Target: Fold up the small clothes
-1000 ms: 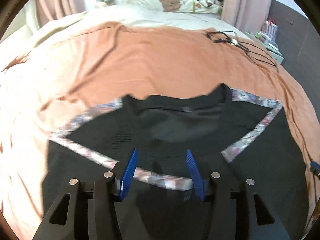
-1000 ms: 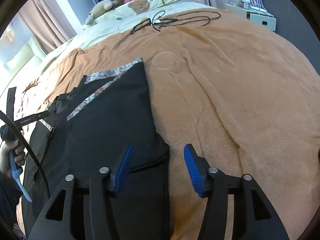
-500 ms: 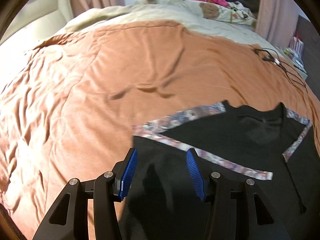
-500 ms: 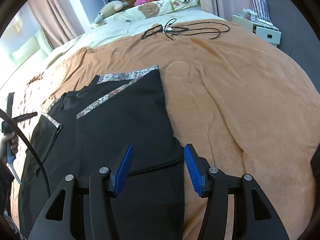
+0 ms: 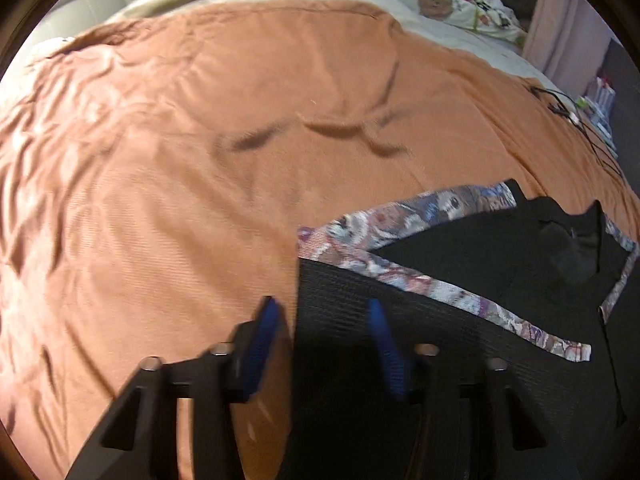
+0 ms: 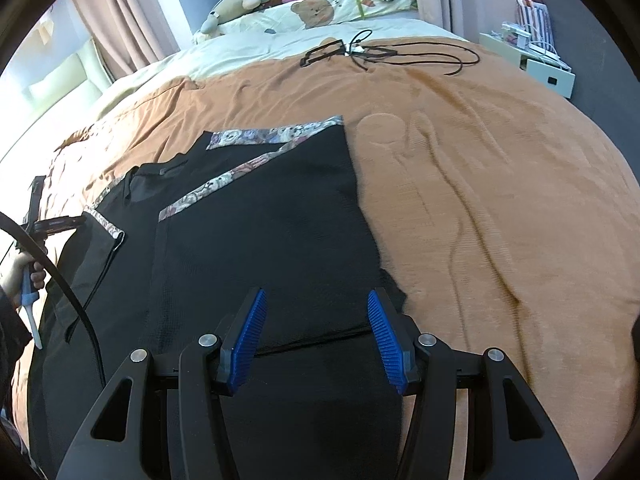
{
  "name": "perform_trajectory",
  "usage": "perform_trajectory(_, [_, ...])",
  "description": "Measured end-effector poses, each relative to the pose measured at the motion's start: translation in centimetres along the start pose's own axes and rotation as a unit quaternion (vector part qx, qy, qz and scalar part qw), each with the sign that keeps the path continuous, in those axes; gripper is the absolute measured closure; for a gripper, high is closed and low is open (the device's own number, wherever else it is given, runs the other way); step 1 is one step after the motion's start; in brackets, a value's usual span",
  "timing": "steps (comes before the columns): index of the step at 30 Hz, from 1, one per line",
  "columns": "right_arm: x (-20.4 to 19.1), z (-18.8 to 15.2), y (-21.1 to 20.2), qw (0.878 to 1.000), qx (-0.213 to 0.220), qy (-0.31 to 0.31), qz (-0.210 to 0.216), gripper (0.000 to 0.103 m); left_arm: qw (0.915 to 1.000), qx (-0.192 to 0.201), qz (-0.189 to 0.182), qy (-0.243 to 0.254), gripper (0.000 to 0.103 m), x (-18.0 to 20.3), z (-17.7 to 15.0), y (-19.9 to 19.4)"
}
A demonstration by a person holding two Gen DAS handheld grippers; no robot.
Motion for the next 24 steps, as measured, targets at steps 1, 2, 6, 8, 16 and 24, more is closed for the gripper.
perform_trajectory(1, [-0.2, 0.1, 0.3, 1.0, -0.001, -0.003, 0.0, 0.052, 1.0, -0.004, 0.003, 0.006, 0.085, 0.1, 0.0, 0.2])
perform_trajectory(2, [-0.4, 0.1, 0.4, 1.0, -0.001, -0.004, -0.001, 0.052, 0.9998, -0.003, 0.017, 0.014, 0.092, -0.1, 0.2, 0.3])
perform_trajectory(6, [-1.5, 0.3, 0.9, 1.0, -0.002, -0.011, 0.003, 0.052, 0.9986, 0.011, 0.048, 0.018, 0.097, -1.7, 1.0, -0.1])
perform_trajectory(8, [-1.9, 0.4, 1.1, 1.0, 0.0, -0.015, 0.0, 0.052, 0.9974, 0.018, 0.067, 0.021, 0.1, -2.4, 1.3, -0.3])
perform_trajectory(16, [-2.7, 0.5, 2.2, 1.0, 0.0, -0.028, -0.014, 0.052, 0.994, 0.04, 0.095, -0.038, 0.103, -6.6, 1.1, -2.6])
perform_trajectory(24, [-2.5, -0.2, 2.3, 1.0, -0.01, -0.009, -0.004, 0.052, 0.9989, 0.039, 0.012, -0.022, 0.051, -4.0, 0.3, -4.8])
Point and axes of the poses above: each gripper's, at about its wrist camera, not at the fingertips, and y roughly the way its jaws point, x to its right, z to its top, the point moved 10 cm from there along y, roughly the way its jaws point, and after that the axes turned 5 degrees about -z, right-handed, at the moved point
